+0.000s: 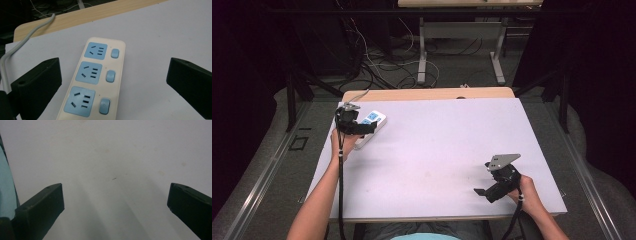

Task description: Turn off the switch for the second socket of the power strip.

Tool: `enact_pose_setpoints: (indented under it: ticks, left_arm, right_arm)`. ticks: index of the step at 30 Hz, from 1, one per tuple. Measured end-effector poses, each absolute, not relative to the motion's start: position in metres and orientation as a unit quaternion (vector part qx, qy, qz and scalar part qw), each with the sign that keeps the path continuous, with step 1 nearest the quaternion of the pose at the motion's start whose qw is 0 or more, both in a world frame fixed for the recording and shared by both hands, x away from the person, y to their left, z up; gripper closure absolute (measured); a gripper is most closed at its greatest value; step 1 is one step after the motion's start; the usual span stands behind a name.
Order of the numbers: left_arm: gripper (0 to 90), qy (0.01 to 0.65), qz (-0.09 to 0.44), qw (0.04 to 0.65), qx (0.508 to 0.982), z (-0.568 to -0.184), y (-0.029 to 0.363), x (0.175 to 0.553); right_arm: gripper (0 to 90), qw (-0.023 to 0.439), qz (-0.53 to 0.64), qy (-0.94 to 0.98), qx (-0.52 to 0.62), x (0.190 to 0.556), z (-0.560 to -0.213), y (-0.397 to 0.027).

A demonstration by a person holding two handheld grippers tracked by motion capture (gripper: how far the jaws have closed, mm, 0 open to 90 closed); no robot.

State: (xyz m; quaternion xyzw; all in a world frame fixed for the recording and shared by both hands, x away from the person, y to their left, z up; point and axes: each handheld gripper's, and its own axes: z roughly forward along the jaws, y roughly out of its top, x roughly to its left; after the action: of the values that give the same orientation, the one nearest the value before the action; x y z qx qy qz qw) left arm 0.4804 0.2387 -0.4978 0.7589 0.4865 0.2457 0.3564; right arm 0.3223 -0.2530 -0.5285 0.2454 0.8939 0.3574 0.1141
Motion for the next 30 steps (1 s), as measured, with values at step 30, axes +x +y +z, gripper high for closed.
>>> enact_pose_setpoints:
  ticks: [30]
  left_arm:
    - [0.0,0.446,0.243,0.364,0.781,-0.493,0.22,0.417]
  right_arm:
    - [0.3,0.121,0.359,0.892,0.244,0.323,-0.529,-0.251]
